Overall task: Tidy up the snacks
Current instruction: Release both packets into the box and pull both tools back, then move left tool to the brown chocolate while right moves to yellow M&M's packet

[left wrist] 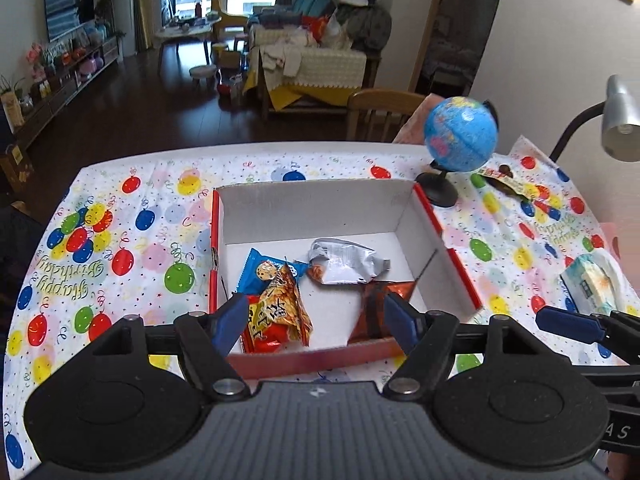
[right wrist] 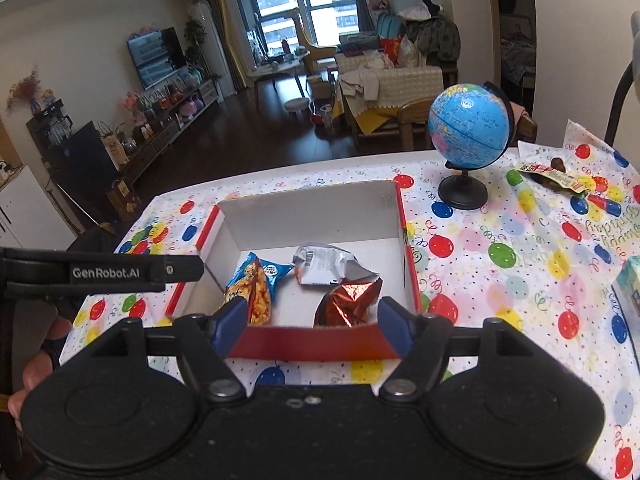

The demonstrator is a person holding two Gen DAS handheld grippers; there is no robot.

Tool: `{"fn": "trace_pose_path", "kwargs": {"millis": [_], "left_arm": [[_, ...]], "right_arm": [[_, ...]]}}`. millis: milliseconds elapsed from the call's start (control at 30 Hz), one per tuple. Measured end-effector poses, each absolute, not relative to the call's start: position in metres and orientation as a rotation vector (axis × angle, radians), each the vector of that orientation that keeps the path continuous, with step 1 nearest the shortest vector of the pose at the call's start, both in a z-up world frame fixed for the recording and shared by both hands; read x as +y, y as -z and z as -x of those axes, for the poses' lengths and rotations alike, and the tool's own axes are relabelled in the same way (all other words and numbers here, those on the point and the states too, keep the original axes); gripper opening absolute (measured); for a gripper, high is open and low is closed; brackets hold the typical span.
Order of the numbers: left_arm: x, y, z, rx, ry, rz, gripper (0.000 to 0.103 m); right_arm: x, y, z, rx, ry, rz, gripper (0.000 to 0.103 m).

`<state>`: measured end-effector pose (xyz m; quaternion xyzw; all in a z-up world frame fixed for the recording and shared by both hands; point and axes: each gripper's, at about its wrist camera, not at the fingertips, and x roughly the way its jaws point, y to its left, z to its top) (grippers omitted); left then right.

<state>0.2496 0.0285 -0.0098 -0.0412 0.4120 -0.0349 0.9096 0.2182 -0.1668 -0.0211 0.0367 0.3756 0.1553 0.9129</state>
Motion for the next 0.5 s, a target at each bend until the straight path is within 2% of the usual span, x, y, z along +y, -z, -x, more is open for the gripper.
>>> {"fn": "trace_pose_path", "kwargs": {"millis": [100, 267, 367, 500], "left_arm": [[0.024, 0.004, -0.233, 0.831, 0.08, 0.075, 0.074], [0.018, 0.0, -0.207, 0.813, 0.094, 0.066, 0.074], [0.014, 0.0, -0.193, 0.804, 0.093, 0.06, 0.079], [0.011, 0.004, -0.176, 0.809, 0.096, 0.058, 0.08]], "right_arm": [[-0.173, 0.019, -0.203, 0.753, -0.325, -0.087, 0.079], [-0.181, 0.017, -0.181, 0.728, -0.337, -0.103, 0.081], [-0.186, 0.017, -0.169, 0.713, -0.338, -0.112, 0.082], [-0.19, 0.018, -0.154, 0.692, -0.334, -0.117, 0.083]]}}
